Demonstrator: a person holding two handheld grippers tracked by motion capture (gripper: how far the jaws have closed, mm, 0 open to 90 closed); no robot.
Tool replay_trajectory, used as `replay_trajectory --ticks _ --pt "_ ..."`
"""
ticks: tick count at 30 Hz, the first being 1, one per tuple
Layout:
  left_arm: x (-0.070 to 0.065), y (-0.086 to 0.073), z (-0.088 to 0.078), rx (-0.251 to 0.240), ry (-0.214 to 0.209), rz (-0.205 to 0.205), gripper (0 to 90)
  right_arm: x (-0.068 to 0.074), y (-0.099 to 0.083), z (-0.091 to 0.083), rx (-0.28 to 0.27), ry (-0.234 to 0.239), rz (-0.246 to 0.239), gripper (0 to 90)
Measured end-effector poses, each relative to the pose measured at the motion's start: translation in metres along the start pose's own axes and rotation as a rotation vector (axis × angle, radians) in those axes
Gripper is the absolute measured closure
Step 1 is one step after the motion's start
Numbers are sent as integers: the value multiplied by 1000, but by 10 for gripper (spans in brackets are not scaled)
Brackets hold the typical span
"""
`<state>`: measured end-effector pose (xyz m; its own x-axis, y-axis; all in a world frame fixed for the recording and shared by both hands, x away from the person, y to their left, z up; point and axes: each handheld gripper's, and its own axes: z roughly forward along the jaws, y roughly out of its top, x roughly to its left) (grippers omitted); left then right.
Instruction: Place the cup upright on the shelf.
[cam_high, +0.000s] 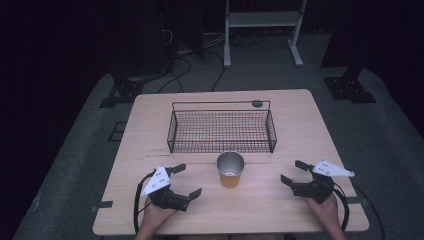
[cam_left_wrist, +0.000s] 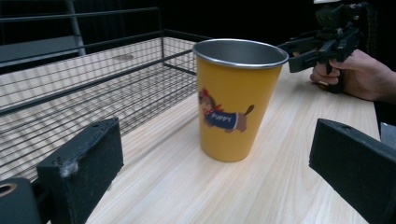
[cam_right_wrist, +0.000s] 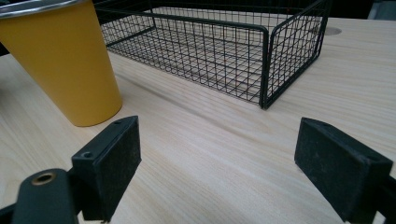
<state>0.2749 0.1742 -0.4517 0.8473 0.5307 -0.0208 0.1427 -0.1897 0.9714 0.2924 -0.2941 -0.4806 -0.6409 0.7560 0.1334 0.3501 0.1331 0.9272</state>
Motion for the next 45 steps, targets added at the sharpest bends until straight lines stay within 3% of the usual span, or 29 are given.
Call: replay_trajectory --ticks 7,25,45 --pt "-6 5 21 16 -35 19 20 0 0 0 0 2 -1 135" --pt "-6 5 58 53 -85 -10 20 1 0 0 3 4 -7 135" --pt "-7 6 89 69 -100 -20 20 2 0 0 3 6 -13 134"
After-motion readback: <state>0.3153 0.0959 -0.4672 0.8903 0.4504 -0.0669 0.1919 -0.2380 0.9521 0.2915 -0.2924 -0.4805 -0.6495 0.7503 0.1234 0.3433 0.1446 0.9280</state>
